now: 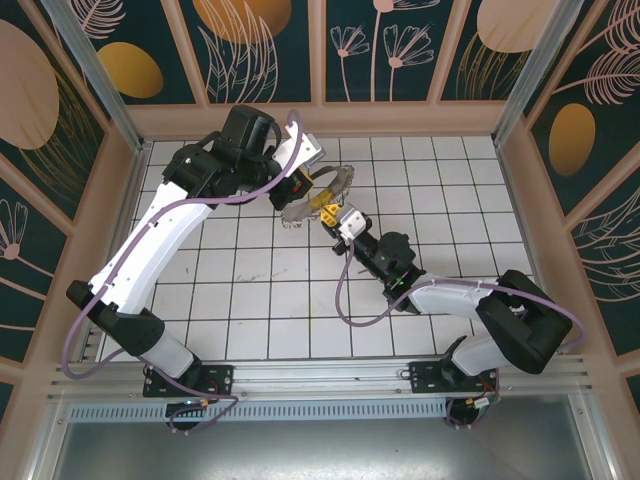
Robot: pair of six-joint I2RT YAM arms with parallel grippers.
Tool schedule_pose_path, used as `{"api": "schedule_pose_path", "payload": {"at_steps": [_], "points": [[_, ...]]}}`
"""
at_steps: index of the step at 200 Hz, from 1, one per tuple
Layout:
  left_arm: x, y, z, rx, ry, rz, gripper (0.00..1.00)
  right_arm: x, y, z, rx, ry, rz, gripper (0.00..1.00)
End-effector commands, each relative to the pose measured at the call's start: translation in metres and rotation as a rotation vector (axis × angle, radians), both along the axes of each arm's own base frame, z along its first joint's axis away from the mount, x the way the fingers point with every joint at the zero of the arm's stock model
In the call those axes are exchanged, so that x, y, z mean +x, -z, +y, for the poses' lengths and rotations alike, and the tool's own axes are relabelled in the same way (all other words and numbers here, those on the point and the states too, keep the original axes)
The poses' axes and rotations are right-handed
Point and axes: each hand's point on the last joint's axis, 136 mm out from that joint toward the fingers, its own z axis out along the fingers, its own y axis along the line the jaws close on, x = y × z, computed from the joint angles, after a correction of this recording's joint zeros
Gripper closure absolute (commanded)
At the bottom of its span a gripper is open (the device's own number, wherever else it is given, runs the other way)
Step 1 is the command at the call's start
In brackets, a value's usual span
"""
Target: Put the keys on the keyring
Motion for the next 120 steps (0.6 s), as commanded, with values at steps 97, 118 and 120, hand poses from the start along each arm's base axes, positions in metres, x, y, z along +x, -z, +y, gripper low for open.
{"api": "schedule_pose_path", "payload": {"at_steps": [97,118,120], "points": [[0.016,-0.018,0.008,-0.062,-0.147,-0.06,1.0,0.0,-0.017,-0.012,0.062,0.036,-0.026,1.0],[0.027,-0.027,0.009,-0.12,-0.21,-0.081,1.0,-0.001,-0.015,-0.015,0.053,0.023,-0.005,1.0],[0.027,-0.028,0.008,-0.129,-0.21,-0.079,1.0,-0.002,-0.015,-0.015,0.052,0.018,-0.003,1.0]]}}
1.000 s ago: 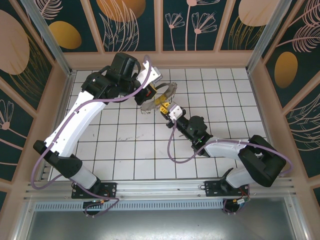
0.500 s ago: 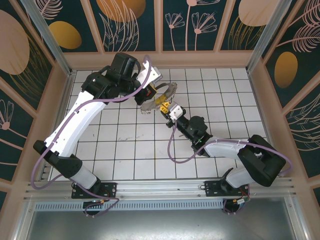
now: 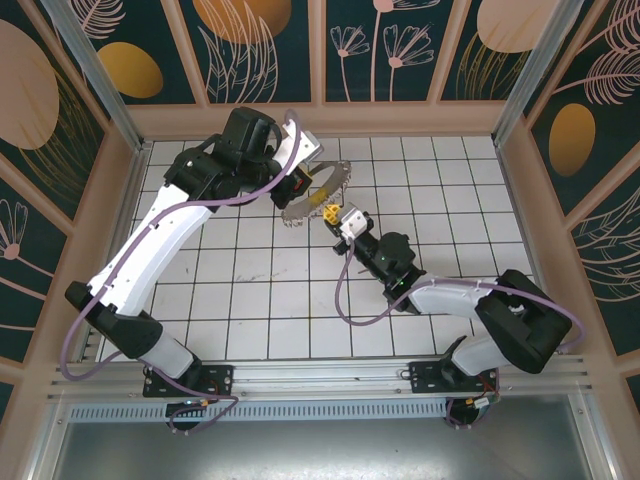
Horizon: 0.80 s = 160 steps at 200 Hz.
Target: Put the keys on the keyring
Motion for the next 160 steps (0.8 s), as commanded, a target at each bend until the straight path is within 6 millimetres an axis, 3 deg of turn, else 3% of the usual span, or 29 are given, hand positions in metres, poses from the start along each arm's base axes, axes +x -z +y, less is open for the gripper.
{"api": "schedule_pose_path", "payload": {"at_steps": [1,37,64,116,135,160], "points": [[0.014,-0.031,0.003,-0.111,-0.104,-0.078,1.0,-0.005,-0.017,-0.009,0.048,-0.012,-0.011,1.0],[0.021,-0.03,0.005,-0.272,-0.107,-0.002,1.0,-0.009,-0.022,-0.016,0.056,-0.086,0.028,1.0],[0.033,-0.018,0.011,-0.413,-0.141,0.111,1.0,-0.012,-0.031,-0.023,0.067,-0.152,0.053,1.0],[0.038,0.021,0.013,-0.646,-0.096,0.337,0.91,-0.019,-0.03,-0.026,-0.044,-0.318,0.154,1.0],[0.039,0.038,0.011,-0.664,-0.087,0.403,0.87,-0.026,-0.025,-0.022,-0.083,-0.365,0.183,1.0],[0.046,0.059,0.009,-0.656,-0.116,0.456,0.83,-0.022,-0.026,-0.033,-0.083,-0.351,0.191,1.0]]}}
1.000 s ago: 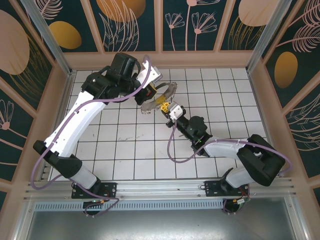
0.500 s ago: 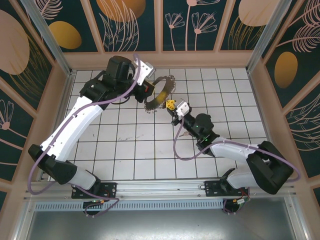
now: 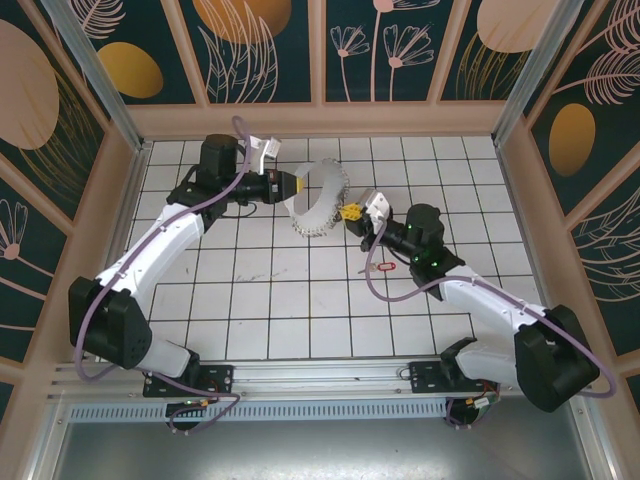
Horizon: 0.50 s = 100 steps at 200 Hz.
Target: Put the keys on the keyring
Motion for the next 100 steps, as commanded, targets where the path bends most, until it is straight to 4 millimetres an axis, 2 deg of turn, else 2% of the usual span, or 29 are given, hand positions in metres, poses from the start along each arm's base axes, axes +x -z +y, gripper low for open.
{"api": "schedule_pose_path", "payload": {"at_steps": [1,26,56,100], "points": [[0.005,-0.008,-0.009,-0.077,0.027,-0.003,0.83,-0.014,-0.025,0.001,0.018,-0.085,-0.039,1.0],[0.009,0.006,-0.009,-0.069,0.015,0.022,0.8,-0.013,-0.028,-0.002,0.024,-0.079,-0.035,1.0],[0.01,0.025,-0.007,-0.062,-0.009,0.059,0.71,-0.007,-0.026,-0.005,0.018,-0.06,-0.009,1.0],[0.011,0.058,0.004,-0.03,-0.102,0.115,0.67,0.004,-0.003,-0.004,-0.084,-0.039,0.064,1.0]]}}
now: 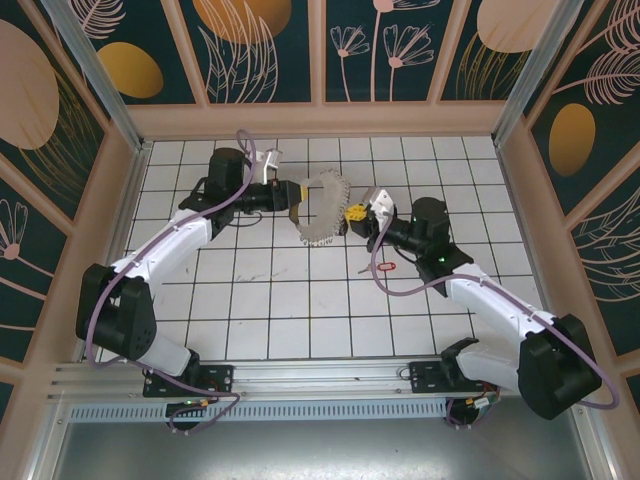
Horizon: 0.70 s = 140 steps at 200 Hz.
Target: Put the keys on the keyring
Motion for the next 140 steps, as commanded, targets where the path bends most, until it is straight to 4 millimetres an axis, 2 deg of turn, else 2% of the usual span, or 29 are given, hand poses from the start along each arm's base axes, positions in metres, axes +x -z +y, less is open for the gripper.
{"api": "schedule_pose_path", "payload": {"at_steps": [1,12,25,31,33,41,100,110,117,140], "points": [[0.006,0.009,0.005,-0.001,-0.06,0.001,0.67,0.007,-0.004,0.002,-0.046,-0.011,-0.008,1.0],[0.004,0.016,0.007,-0.013,-0.079,0.012,0.63,0.01,0.003,0.002,-0.075,-0.005,0.012,1.0],[0.004,0.024,0.009,-0.016,-0.099,0.02,0.62,0.012,0.01,0.003,-0.102,-0.015,0.032,1.0],[0.005,0.022,0.009,-0.021,-0.104,0.009,0.62,0.012,0.012,0.005,-0.107,-0.023,0.04,1.0],[0.002,0.03,0.011,-0.015,-0.105,0.025,0.62,0.012,0.012,0.005,-0.108,-0.027,0.042,1.0],[0.001,0.039,0.013,-0.002,-0.117,0.039,0.62,0.011,0.015,0.007,-0.115,-0.042,0.052,1.0],[-0.003,0.078,0.025,0.047,-0.183,0.089,0.6,0.009,0.039,0.019,-0.151,-0.122,0.177,1.0],[0.0,0.087,0.03,0.08,-0.211,0.099,0.59,0.006,0.045,0.02,-0.154,-0.137,0.204,1.0],[0.001,0.094,0.034,0.113,-0.231,0.105,0.52,0.005,0.051,0.02,-0.16,-0.142,0.221,1.0],[0.004,0.103,0.038,0.148,-0.251,0.098,0.52,0.003,0.074,0.022,-0.191,-0.132,0.27,1.0]]}}
